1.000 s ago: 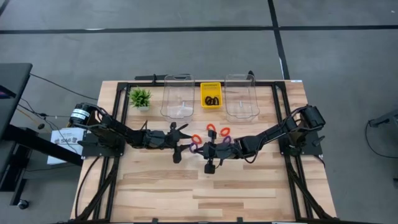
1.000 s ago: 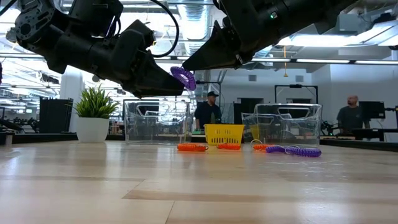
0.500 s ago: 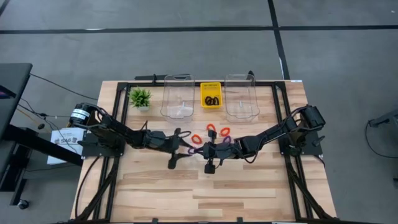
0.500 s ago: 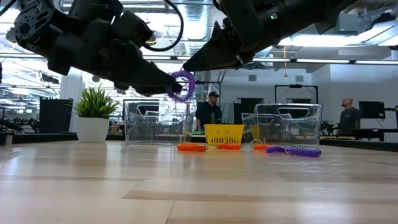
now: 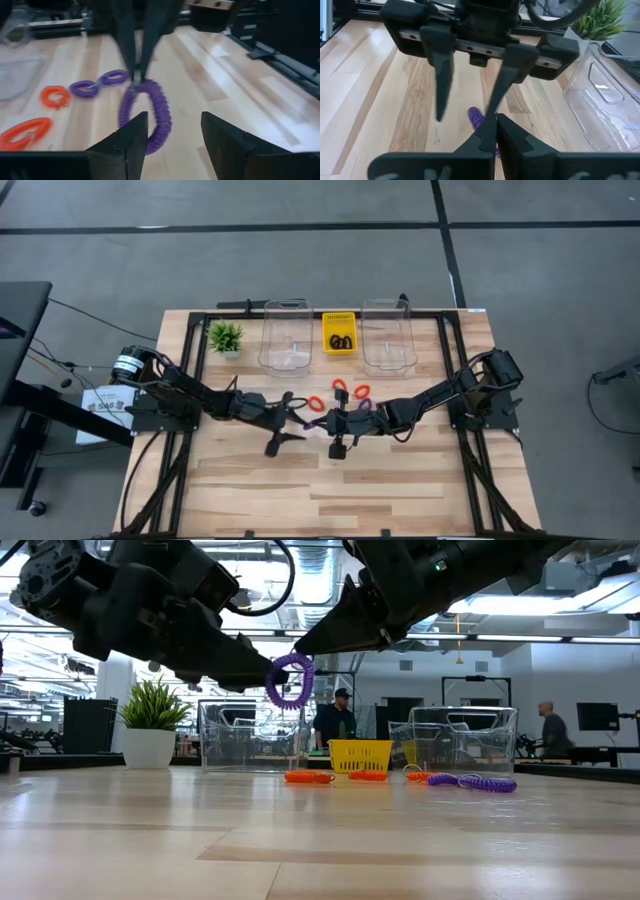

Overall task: Sort spring keychains
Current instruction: Put the left purple spring keychain into the right transparent bin

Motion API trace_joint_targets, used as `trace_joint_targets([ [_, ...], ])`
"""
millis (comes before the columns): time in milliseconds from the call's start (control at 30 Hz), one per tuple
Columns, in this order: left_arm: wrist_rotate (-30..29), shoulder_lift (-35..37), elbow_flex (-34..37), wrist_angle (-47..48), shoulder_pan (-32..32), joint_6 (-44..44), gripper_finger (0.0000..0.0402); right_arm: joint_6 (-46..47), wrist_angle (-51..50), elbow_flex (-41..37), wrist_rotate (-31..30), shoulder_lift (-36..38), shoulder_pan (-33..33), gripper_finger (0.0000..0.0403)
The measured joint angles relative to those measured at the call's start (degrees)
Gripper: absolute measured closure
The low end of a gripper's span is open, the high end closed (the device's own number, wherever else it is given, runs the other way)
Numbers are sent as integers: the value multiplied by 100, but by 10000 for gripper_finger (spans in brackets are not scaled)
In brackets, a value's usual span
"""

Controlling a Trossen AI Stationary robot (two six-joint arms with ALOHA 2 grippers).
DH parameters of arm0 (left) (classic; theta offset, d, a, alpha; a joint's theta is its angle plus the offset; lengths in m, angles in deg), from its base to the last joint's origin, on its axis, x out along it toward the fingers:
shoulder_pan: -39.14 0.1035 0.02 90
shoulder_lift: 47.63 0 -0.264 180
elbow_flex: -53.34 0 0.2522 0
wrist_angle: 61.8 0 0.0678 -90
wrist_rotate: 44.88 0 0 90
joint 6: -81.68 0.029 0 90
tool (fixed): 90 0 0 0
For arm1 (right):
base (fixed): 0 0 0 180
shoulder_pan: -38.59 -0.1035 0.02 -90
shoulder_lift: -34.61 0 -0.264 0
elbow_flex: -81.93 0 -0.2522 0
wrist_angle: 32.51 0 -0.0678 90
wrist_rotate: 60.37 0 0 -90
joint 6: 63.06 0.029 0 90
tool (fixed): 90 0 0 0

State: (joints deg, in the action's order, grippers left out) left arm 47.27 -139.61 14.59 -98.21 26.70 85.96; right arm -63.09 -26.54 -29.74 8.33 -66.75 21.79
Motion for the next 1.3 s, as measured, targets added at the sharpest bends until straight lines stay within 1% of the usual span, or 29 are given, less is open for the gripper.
trace_joint_targets([
  [133,-304,0,0,18,9,0,220,0,-87,0,-10,126,-59,403],
  [233,-396,-2,0,33,9,0,220,0,-323,0,-213,355,-184,403],
  [333,-408,-2,0,33,9,-2,220,0,-704,0,-671,605,-362,403],
  [533,-408,-2,0,39,9,-2,220,104,-1511,0,-1887,1033,-777,403],
  [633,-408,-2,0,42,9,-2,220,295,-1828,0,-2291,1178,-915,403],
  [700,-407,-2,0,42,9,-2,220,344,-1911,0,-2385,1213,-967,403],
  [1100,-408,-2,0,42,9,-3,220,356,-2059,0,-2411,1217,-892,403],
  [1200,-408,-2,0,42,9,-4,220,403,-2498,0,-2707,1217,-891,403],
  [1300,-408,-2,0,42,9,-4,220,768,-3103,0,-3216,1217,-887,403],
])
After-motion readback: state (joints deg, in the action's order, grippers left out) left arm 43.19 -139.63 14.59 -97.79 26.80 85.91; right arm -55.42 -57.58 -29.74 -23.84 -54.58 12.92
